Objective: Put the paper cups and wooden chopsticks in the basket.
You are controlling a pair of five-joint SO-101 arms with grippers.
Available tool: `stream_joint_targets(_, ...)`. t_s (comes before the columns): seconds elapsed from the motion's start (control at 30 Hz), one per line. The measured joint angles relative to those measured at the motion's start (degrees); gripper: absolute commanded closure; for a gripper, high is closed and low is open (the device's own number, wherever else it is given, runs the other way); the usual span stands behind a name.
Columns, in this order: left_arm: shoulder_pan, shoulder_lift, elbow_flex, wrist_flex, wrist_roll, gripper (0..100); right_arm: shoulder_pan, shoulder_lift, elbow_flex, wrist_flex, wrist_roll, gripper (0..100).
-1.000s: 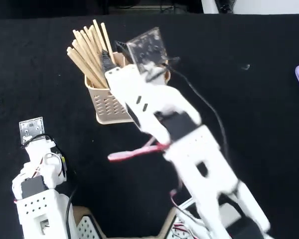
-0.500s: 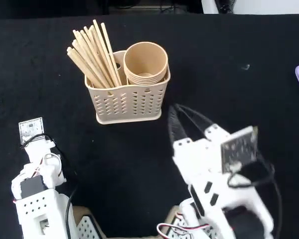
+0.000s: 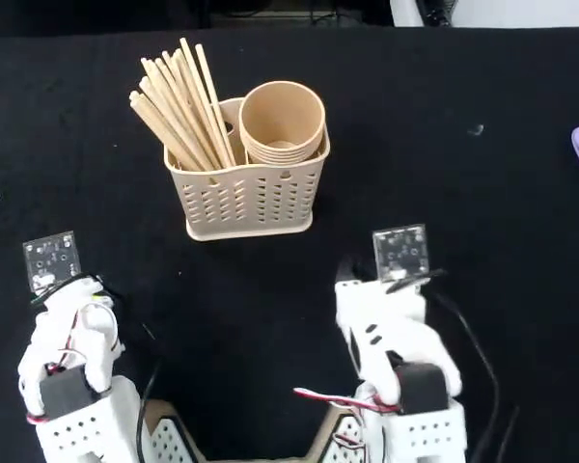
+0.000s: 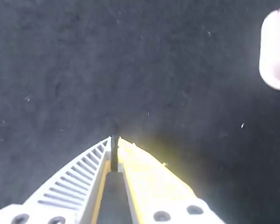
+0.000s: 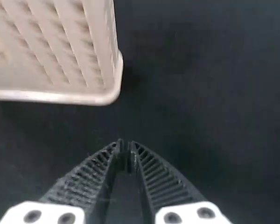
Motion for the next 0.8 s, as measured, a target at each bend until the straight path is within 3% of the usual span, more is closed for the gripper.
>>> stream_joint_targets(0.2,11.6,1.5,3.1,-0.4,0.1,97,0.1,0.0,4.7,2.7,0.0,97.6)
stream_joint_targets(0.33,20.0,2.5,9.1,-6.1,-0.1,97,0.1,0.0,4.7,10.3,0.0,97.6)
stream_joint_targets(0.8,21.7,2.4,9.4,-0.2,0.1,97,0.1,0.0,4.7,11.5,0.0,97.6)
